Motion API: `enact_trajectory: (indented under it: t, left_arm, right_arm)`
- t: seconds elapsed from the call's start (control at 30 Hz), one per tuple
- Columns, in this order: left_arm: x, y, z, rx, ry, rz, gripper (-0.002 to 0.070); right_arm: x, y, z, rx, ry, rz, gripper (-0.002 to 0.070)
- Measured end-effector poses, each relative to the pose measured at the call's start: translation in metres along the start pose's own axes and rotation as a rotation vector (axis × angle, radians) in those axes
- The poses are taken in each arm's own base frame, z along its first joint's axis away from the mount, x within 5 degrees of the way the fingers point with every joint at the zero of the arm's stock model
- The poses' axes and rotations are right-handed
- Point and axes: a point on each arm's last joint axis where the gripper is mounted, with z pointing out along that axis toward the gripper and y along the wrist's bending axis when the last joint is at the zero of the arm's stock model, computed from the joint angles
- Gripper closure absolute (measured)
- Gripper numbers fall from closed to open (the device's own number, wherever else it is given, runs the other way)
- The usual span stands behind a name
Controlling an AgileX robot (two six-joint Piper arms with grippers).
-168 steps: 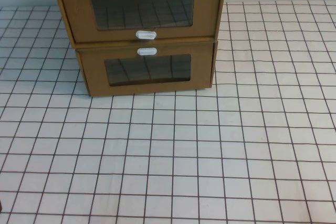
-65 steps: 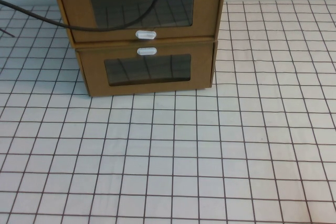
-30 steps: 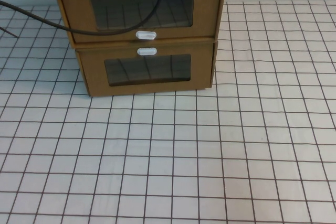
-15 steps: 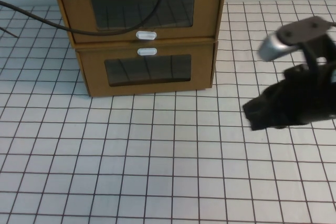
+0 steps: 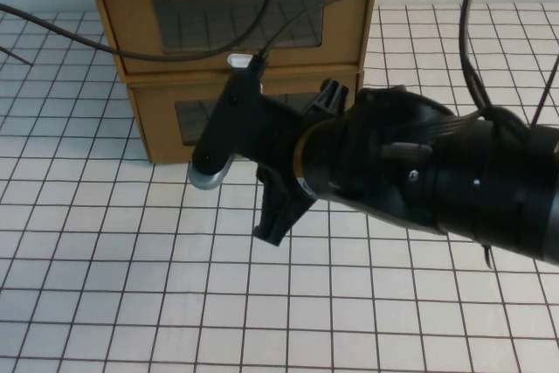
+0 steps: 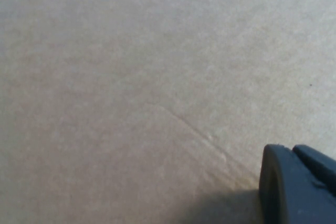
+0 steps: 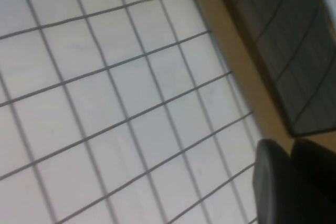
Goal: Open the shoe box
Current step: 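Pull the top drawer of the cardboard box fully open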
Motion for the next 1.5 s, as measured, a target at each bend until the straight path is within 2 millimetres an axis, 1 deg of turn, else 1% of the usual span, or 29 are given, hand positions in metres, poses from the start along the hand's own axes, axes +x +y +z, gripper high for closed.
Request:
enact_trajectory:
  t: [0.1, 0.2, 0.27, 0.33, 0.47, 0.6, 0.7, 0.8, 0.9, 1.17, 1.5]
  left_arm:
    - [0.000, 0.000, 0.000, 0.000, 0.000, 0.000, 0.0677]
    - [0.000, 0.000, 0.000, 0.002, 0.002, 0.000, 0.0677]
    - [0.000, 0.000, 0.000, 0.002, 0.002, 0.000, 0.0677]
    - [0.000, 0.000, 0.000, 0.002, 0.004, 0.002, 0.0677]
    - [0.002, 0.002, -0.001, -0.005, 0.014, 0.008, 0.0677]
    - [0.002, 0.003, -0.001, -0.013, 0.018, 0.017, 0.0677]
    - [0.002, 0.003, -0.001, -0.012, 0.018, 0.016, 0.0677]
    - [0.001, 0.003, -0.002, -0.013, 0.017, 0.017, 0.0677]
    - [0.002, 0.003, -0.002, -0.015, 0.019, 0.020, 0.0677]
    - [0.002, 0.003, -0.002, -0.014, 0.022, 0.022, 0.0677]
    - [0.002, 0.003, -0.002, -0.016, 0.024, 0.025, 0.0677]
  right_arm:
    - [-0.007, -0.003, 0.011, 0.061, -0.047, -0.098, 0.0547]
    - [-0.015, -0.010, 0.021, 0.109, -0.100, -0.131, 0.0448]
    - [-0.019, -0.017, 0.027, 0.141, -0.120, -0.140, 0.0420]
    - [-0.021, -0.024, 0.038, 0.174, -0.131, -0.165, 0.0407]
    - [-0.023, -0.037, 0.060, 0.217, -0.137, -0.203, 0.0398]
    - [-0.023, -0.045, 0.081, 0.244, -0.137, -0.249, 0.0397]
    - [-0.023, -0.049, 0.092, 0.255, -0.141, -0.272, 0.0397]
    - [-0.027, -0.050, 0.100, 0.265, -0.151, -0.282, 0.0397]
    - [-0.031, -0.051, 0.104, 0.271, -0.164, -0.292, 0.0400]
    - [-0.030, -0.048, 0.113, 0.284, -0.157, -0.348, 0.0465]
    - [-0.030, -0.051, 0.117, 0.300, -0.158, -0.377, 0.0472]
